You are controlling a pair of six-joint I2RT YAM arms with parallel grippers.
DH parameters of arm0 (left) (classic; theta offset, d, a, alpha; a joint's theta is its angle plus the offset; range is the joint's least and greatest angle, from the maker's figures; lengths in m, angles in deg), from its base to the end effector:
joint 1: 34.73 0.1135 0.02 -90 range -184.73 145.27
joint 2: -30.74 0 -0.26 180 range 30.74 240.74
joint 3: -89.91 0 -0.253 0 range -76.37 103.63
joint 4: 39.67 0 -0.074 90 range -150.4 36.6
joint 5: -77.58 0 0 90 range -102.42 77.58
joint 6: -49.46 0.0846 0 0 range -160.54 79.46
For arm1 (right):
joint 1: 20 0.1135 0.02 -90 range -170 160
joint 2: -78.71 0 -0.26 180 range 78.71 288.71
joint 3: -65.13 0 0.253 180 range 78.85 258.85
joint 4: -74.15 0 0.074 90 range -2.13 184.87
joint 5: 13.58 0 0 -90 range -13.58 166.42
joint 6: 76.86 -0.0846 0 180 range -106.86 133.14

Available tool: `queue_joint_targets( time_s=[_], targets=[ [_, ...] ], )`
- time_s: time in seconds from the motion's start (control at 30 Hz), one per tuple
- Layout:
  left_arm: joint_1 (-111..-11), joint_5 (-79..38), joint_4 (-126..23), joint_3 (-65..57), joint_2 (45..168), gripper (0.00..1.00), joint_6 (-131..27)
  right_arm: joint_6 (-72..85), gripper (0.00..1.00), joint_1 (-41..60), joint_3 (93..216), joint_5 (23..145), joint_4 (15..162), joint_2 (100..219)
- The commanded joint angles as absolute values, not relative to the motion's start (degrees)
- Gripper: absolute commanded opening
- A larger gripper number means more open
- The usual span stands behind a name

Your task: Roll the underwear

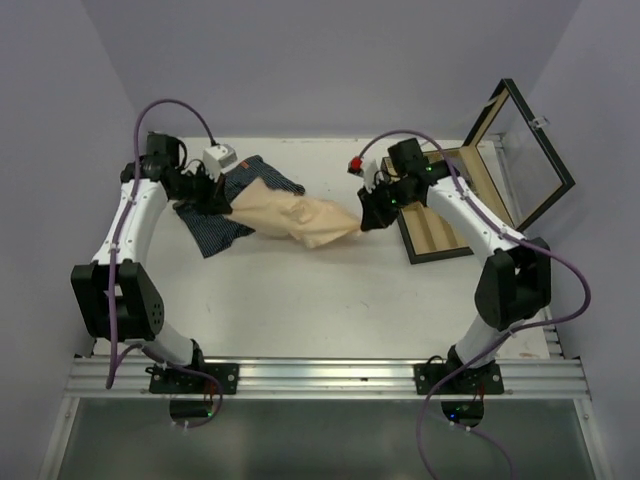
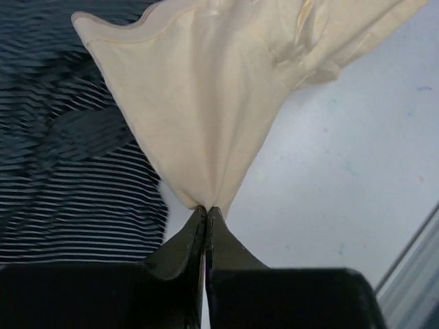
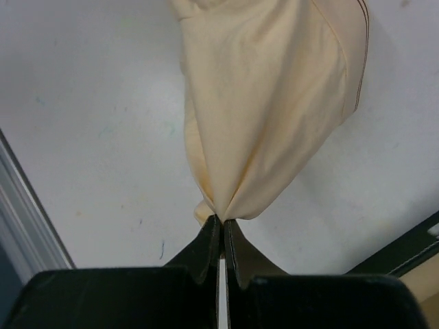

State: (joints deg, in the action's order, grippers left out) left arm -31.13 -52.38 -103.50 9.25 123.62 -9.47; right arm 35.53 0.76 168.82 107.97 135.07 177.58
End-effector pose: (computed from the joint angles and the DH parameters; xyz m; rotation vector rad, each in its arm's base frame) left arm 0.3620 -0.0317 0.2847 0.7964 2.2108 -0.6072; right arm 0.3524 0.1809 0.2704 -1.1029 2.2124 0.6850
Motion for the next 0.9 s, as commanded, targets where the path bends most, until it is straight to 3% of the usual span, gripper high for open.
queue_joint_targets(
  time_s=[0.0,0.07,0.1,0.2,0.27,0.3,0.33,0.47,0.7,0.87],
  targets=[
    [-31.4,-55.1,-114.5,0.1,120.9,0.03,-0.8,39.1,0.0,2.8,159.4,108.9,141.0,176.3],
    [-31.4,-55.2,-115.6,-6.0,121.6,0.05,0.1,39.2,0.0,4.7,154.1,107.1,141.0,177.1],
    [-31.4,-54.7,-114.1,-8.0,121.4,0.12,-0.7,40.5,0.02,5.4,153.2,106.3,142.3,178.9],
    [-31.3,-50.7,-106.0,-14.2,119.3,0.47,-6.1,39.2,0.42,5.9,151.0,103.1,141.7,180.7],
    [-31.3,-50.5,-104.6,-15.1,118.6,0.53,-6.4,39.4,0.5,6.0,152.1,103.5,142.2,180.5],
    [-31.3,-51.1,-105.5,-14.9,118.5,0.54,-4.1,41.2,0.58,6.0,153.0,104.2,144.1,180.3],
    [-31.3,-51.7,-106.4,-14.4,118.4,0.54,-2.1,42.7,0.59,6.0,154.1,104.9,145.5,179.8],
    [-31.2,-51.5,-105.3,-14.6,115.0,0.54,1.6,45.2,0.57,5.8,158.6,107.4,146.8,177.9],
    [-36.1,-51.4,-95.9,-17.5,118.5,0.41,-7.7,41.3,0.2,8.9,159.5,105.4,138.2,184.0],
    [-38.2,-51.6,-90.6,-19.9,124.2,0.33,-12.1,37.8,0.04,8.9,158.3,101.3,132.3,190.0]
  ],
)
